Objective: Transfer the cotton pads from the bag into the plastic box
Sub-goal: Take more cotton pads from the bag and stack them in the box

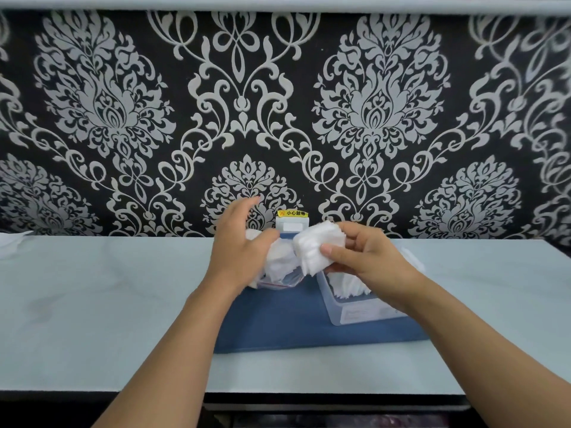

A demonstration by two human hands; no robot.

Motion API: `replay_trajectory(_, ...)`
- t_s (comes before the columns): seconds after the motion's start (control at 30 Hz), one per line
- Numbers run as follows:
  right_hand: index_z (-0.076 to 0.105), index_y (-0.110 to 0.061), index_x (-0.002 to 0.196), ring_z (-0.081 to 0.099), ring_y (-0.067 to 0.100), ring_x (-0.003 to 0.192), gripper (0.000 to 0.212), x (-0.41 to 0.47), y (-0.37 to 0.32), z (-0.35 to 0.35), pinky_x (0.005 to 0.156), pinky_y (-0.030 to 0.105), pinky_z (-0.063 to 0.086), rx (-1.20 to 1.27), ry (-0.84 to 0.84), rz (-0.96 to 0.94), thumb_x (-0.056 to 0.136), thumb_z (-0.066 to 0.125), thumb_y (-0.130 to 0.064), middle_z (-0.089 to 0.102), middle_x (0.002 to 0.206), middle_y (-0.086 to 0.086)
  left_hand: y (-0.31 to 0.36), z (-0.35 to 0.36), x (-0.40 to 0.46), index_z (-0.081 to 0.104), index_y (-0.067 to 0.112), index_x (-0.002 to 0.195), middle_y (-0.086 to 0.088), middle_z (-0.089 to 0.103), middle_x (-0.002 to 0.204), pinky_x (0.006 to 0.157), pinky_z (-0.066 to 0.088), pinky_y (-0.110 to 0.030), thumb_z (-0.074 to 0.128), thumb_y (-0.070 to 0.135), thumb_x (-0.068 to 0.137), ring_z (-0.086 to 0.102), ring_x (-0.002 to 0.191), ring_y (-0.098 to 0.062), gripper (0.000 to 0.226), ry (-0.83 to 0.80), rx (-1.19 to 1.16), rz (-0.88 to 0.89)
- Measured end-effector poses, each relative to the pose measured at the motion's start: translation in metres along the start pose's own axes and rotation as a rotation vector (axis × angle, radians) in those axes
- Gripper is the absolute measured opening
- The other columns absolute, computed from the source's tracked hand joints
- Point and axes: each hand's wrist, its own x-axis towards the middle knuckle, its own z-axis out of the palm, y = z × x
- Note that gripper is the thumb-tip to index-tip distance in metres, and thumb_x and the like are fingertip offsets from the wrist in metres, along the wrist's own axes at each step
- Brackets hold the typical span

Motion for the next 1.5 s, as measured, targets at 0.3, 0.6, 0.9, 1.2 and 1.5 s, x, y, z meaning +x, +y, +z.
replay_trajectory(0.3,0.068,-0.011,0.119,0.066,0.014,0.088,0.026,-0.007,-0.001,-0.012,0.076,0.027,0.054,-0.039,0.200,-0.073,0.094,0.068,-0.010,0.076,0.107,0.009,0.049,0.051,-0.037,0.066,0.003,0.120,-0.014,0.076,0.110,0.090,0.060,-0.043,0.051,0.021,0.104,0.073,0.105,-0.029,0.029,-0.286,-0.886,-0.491)
replay_trajectory(0.6,0.059,-0.020,0.133,0.067,0.009,0.091,0.051,-0.020,-0.010,-0.027,0.078,0.033,0.058,-0.265,0.078,-0.128,0.088,0.070,0.004,0.072,0.114,0.005,0.053,0.060,-0.029,0.067,0.006,0.124,-0.020,0.070,0.122,0.084,0.058,-0.044,0.061,0.025,0.089,0.067,0.096,-0.036,0.040,-0.711,-0.985,-0.633)
replay_trajectory(0.9,0.056,-0.029,0.135,0.063,0.006,0.110,0.083,-0.033,-0.016,-0.029,0.083,0.029,0.060,-0.490,0.149,-0.206,0.064,0.092,-0.008,0.064,0.124,-0.013,0.062,0.085,-0.030,0.070,0.015,0.122,-0.019,0.071,0.116,0.082,0.060,-0.043,0.064,0.059,0.084,0.071,0.104,-0.031,0.058,-0.629,-0.914,-0.614)
replay_trajectory(1.2,0.057,-0.028,0.137,0.063,0.013,0.119,0.088,-0.030,-0.011,-0.038,0.102,0.041,0.052,-0.344,0.111,-0.187,0.061,0.096,-0.008,0.065,0.129,-0.004,0.062,0.084,-0.030,0.068,0.008,0.125,-0.016,0.073,0.106,0.083,0.061,-0.036,0.067,0.044,0.089,0.070,0.096,-0.026,0.051,-0.548,-1.071,-0.672)
replay_trajectory(1.5,0.066,-0.010,0.126,0.065,0.023,0.118,0.035,-0.023,-0.009,-0.046,0.101,0.039,0.053,-0.160,0.077,-0.149,0.091,0.070,-0.010,0.071,0.121,0.009,0.060,0.082,-0.030,0.069,0.006,0.118,-0.015,0.076,0.102,0.074,0.062,-0.041,0.064,0.043,0.092,0.073,0.088,-0.023,0.046,-0.486,-1.039,-0.641)
